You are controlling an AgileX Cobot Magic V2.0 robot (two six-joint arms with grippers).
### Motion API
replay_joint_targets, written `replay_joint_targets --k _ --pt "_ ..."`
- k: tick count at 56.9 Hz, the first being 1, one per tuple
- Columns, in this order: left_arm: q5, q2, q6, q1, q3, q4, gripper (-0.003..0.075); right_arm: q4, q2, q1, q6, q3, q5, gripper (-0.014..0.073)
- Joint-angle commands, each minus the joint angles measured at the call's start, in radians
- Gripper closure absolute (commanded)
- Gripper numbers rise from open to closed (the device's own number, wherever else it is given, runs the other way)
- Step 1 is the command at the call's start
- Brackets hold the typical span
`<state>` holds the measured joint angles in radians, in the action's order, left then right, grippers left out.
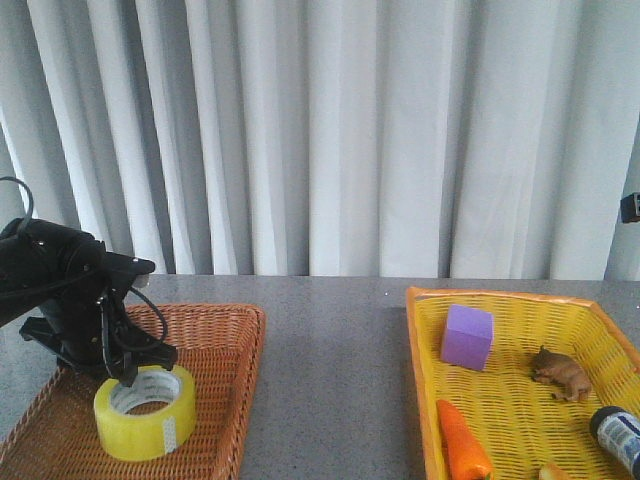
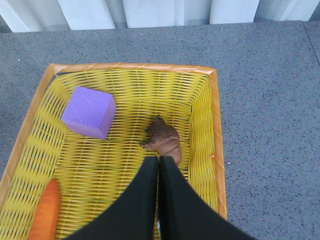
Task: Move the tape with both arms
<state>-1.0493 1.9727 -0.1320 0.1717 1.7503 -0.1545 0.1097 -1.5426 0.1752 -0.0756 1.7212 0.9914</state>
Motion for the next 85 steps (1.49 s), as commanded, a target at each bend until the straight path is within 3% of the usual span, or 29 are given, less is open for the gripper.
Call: replay_joint_targets --k 1,9,35,45,62,85 --pt "0.053 -0.054 -0.014 -0.001 0.027 0.002 0.0319 0.004 0.042 0.006 -0.009 0.027 -0.055 0.0601" --pt "0.045 -0.057 -0.014 -0.001 0.041 0.002 0.0262 0.004 0.042 0.006 -0.009 0.027 -0.055 0.0601" --pt "0.051 -0.244 -0.013 0.0 0.205 0.091 0.0286 0.004 0.042 0.006 -0.009 0.027 -0.056 0.0601" --pt "0.073 -0.394 -0.003 0.0 0.217 0.09 0.0391 0.004 0.042 0.006 -0.009 0.027 -0.055 0.0601" --pt "0.007 -0.579 0.025 0.0 0.216 0.09 0.0729 0.004 0.042 0.006 -0.009 0.027 -0.055 0.0601" --pt "-0.014 -0.676 0.04 0.0 0.216 0.09 0.0727 0.004 0.042 0.006 -0.009 0.027 -0.055 0.0601"
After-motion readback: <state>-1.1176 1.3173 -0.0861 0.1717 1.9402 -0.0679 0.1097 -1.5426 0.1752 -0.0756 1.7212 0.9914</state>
